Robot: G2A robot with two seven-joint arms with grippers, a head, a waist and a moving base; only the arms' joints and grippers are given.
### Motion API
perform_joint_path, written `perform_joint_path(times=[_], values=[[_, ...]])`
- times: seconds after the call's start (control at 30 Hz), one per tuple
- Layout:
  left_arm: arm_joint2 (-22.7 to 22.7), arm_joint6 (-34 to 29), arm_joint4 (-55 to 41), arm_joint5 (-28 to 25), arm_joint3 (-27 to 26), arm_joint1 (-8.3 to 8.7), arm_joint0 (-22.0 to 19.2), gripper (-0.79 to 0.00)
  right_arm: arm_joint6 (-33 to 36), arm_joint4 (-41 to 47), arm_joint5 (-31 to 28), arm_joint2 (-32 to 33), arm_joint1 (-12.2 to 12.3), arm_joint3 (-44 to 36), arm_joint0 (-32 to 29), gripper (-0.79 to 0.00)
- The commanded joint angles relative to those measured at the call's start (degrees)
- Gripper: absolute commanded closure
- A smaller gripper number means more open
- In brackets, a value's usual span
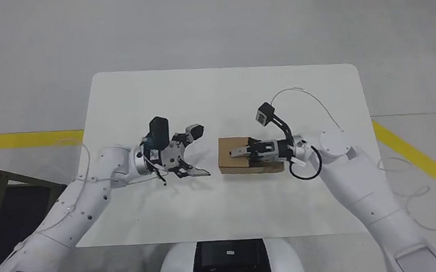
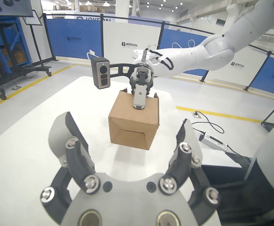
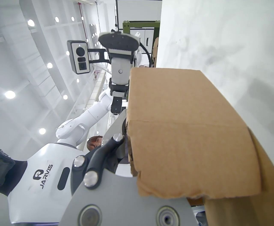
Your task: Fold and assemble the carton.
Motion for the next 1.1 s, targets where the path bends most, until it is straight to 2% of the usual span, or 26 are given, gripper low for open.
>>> perform_joint_path(times=[0.0, 0.2, 0.43, 0.47, 0.5, 0.53, 0.6, 0.67, 0.73, 0.8, 0.83, 0.87, 1.07], values=[[0.8, 0.5, 1.6, 0.0, 0.4, 0.43, -0.2, -0.785, -0.9, -0.6, -0.4, -1.2, -0.5, 2.8, 0.9, 0.000], [2.1, 0.6, 5.0, 0.0, 1.9, 0.78, -1.1, -0.785, -1.9, -1.5, -1.6, -4.3, -2.0, 7.7, 2.7, 0.000], [2.5, -0.5, 7.7, 1.6, 3.5, -0.26, -1.6, -0.785, -1.1, -2.4, -4.4, -6.0, -2.9, 10.3, 3.7, 0.000], [2.7, -0.6, 8.0, 1.8, 3.8, -0.44, -1.6, -0.785, -1.3, -2.5, -4.5, -6.1, -3.0, 10.6, 3.7, -0.046], [2.8, -0.8, 8.3, 2.0, 4.0, -0.63, -1.7, -0.785, -1.6, -2.9, -4.6, -6.1, -3.1, 10.9, 3.7, -0.206], [3.0, -0.9, 8.6, 2.2, 4.2, -0.83, -1.7, -0.785, -1.9, -3.0, -4.7, -6.2, -3.1, 11.1, 3.7, -0.271], [3.6, -0.8, 8.5, 2.0, 4.7, -1.32, -1.8, -0.785, -2.1, -2.8, -4.7, -6.2, -3.3, 11.4, 3.7, -0.357], [4.3, -1.1, 8.6, 2.2, 5.5, -1.93, -2.2, -0.785, -2.3, -2.8, -4.6, -6.2, -3.4, 11.7, 3.7, -0.400], [5.0, -1.1, 8.5, 2.9, 6.4, -2.66, -2.7, -0.785, -2.5, -3.0, -4.6, -6.2, -3.5, 11.8, 3.7, -0.557], [5.8, -1.3, 8.4, 3.5, 7.6, -3.42, -3.3, -0.785, -2.6, -3.1, -4.5, -6.2, -3.5, 11.7, 3.6, -0.668], [6.1, -1.3, 8.3, 3.7, 8.2, -3.79, -3.5, -0.785, -2.7, -3.1, -4.4, -6.0, -3.5, 11.6, 3.5, -0.763], [6.4, -1.3, 8.4, 3.8, 8.8, -4.14, -3.8, -0.785, -3.1, -3.1, -4.3, -5.8, -3.5, 11.5, 3.4, -0.785], [7.9, -1.5, 10.7, 4.8, 11.7, -5.76, -5.2, -0.785, -3.4, -3.2, -3.4, -3.4, -2.7, 9.1, 1.8, -0.785]])
